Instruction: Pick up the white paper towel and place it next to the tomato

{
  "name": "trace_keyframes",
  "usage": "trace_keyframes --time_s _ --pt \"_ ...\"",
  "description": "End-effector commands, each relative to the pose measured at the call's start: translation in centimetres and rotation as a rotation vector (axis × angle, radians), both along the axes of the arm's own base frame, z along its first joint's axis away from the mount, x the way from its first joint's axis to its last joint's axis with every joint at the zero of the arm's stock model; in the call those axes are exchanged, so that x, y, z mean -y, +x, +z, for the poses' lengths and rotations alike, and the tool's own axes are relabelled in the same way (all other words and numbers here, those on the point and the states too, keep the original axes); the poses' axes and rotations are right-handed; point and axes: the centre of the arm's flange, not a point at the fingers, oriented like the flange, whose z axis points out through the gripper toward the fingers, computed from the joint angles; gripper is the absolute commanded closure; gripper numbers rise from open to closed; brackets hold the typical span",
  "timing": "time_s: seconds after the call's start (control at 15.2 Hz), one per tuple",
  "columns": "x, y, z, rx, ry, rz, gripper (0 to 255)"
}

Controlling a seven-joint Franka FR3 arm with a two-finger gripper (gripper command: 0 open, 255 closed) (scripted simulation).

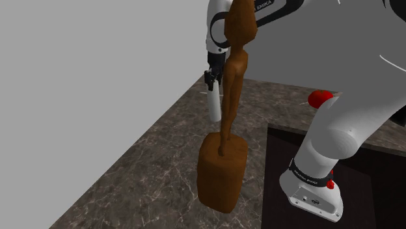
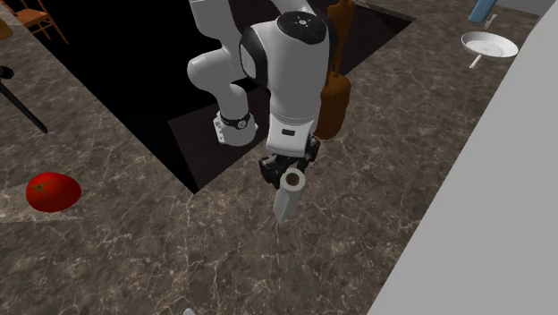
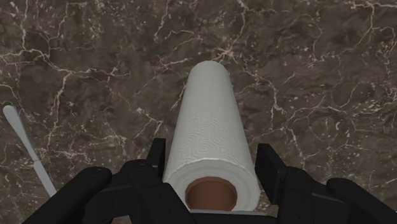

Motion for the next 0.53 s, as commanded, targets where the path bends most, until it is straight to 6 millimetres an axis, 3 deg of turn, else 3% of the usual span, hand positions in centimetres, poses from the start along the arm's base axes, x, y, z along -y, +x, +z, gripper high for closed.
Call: trace_keyframes --time_s 0.0,0.46 --pt "0.0 0.0 1.1 0.0 0.0 0.0 255" --pt "0.0 0.0 4.8 0.0 0.0 0.0 255"
